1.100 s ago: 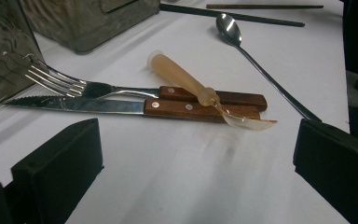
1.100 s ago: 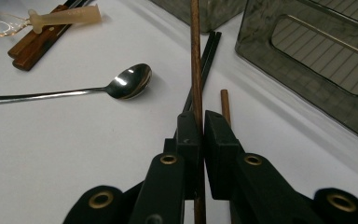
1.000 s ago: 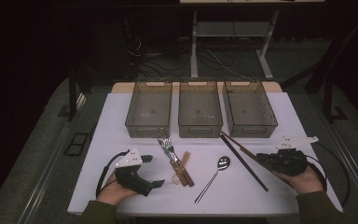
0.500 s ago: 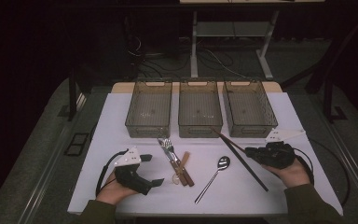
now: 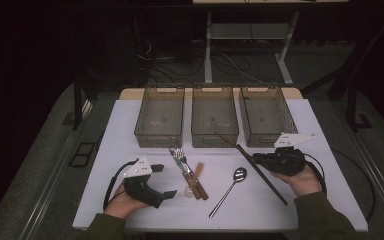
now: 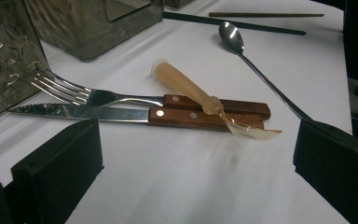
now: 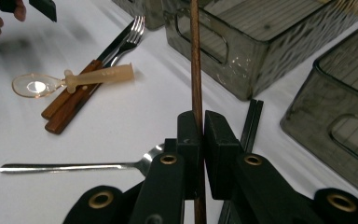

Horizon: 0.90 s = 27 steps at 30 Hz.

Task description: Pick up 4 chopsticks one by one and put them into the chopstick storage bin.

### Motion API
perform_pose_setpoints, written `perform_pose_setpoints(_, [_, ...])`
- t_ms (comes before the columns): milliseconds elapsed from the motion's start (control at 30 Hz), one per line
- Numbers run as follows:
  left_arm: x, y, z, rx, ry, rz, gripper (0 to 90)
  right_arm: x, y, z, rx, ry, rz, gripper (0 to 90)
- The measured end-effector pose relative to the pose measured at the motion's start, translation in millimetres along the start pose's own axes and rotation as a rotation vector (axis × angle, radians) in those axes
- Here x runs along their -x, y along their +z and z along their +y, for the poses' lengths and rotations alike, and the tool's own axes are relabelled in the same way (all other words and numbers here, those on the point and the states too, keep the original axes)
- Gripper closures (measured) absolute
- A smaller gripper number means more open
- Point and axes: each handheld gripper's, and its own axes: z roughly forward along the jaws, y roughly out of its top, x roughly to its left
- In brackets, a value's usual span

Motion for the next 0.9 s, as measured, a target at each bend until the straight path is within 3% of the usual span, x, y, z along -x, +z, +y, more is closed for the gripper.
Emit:
perform_pose_setpoints(400, [1.0, -0.5, 0.2, 0.009, -0.004, -0.002, 0.4, 2.0, 12.6, 18.1, 0.023, 0.015, 0.003, 84.8])
perform_pose_setpoints(900, [0.1, -0.1, 0.8, 0.023, -0.005, 0.010, 0.4, 1.4, 29.8, 46.6, 0.004, 0.037, -0.029, 84.8])
